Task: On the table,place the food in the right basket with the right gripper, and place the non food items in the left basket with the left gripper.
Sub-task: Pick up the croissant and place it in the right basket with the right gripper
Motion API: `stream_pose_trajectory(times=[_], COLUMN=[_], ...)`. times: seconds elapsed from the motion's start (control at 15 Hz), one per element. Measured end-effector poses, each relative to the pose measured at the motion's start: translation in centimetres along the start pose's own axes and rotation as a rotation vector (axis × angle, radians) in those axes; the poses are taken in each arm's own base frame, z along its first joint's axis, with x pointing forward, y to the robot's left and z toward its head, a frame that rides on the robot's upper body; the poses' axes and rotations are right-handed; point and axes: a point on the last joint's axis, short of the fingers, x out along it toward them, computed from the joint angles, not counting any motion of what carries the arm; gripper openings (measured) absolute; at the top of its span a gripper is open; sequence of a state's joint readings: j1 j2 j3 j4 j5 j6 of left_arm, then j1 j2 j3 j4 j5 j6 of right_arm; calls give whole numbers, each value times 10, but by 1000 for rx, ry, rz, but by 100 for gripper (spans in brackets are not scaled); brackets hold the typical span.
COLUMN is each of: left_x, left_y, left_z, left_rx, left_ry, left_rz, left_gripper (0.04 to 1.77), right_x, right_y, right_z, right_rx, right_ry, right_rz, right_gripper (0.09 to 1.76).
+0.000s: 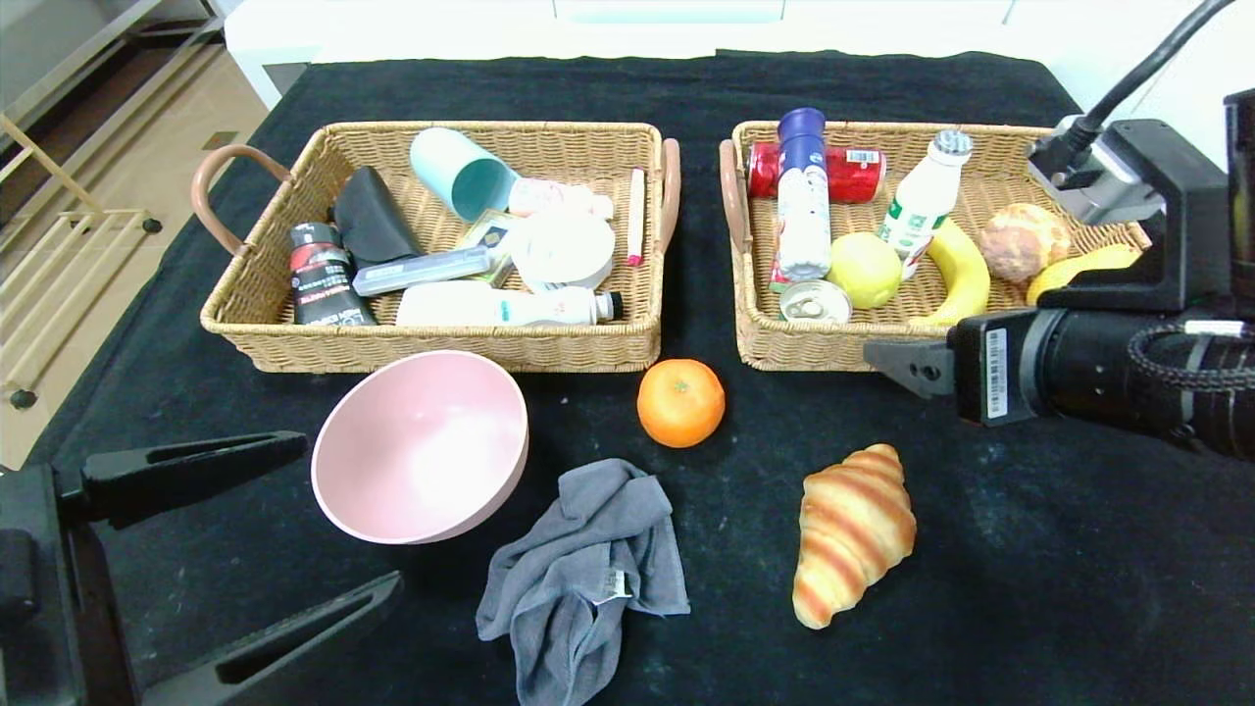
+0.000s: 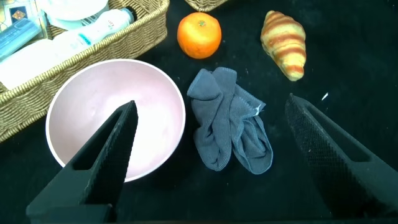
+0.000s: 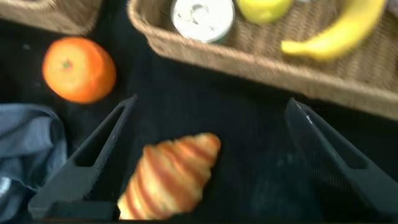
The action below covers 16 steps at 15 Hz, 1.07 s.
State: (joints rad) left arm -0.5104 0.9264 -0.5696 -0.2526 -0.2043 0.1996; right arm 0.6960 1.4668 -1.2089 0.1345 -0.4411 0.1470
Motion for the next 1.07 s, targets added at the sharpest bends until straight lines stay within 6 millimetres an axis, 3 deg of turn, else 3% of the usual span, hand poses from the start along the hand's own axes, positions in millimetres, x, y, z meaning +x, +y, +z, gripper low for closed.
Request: stream_pose_trajectory(times=[0.2, 0.6, 1.07], left_x=[1, 2, 2], left_y=[0, 0, 0], left_z=[-1, -2, -2], left_rx=[-1, -2, -2], left_ry=[5, 14, 10], left_rz=[-3, -5, -4], left_gripper=[172, 172, 172], right_x=[-11, -23, 6], right_y=[1, 0, 34], right_z=[-6, -2, -1], right_rx=[20, 238, 381], right_ry=[63, 278, 418], right_rz=[-66, -154, -101], right_gripper=[170, 170, 170])
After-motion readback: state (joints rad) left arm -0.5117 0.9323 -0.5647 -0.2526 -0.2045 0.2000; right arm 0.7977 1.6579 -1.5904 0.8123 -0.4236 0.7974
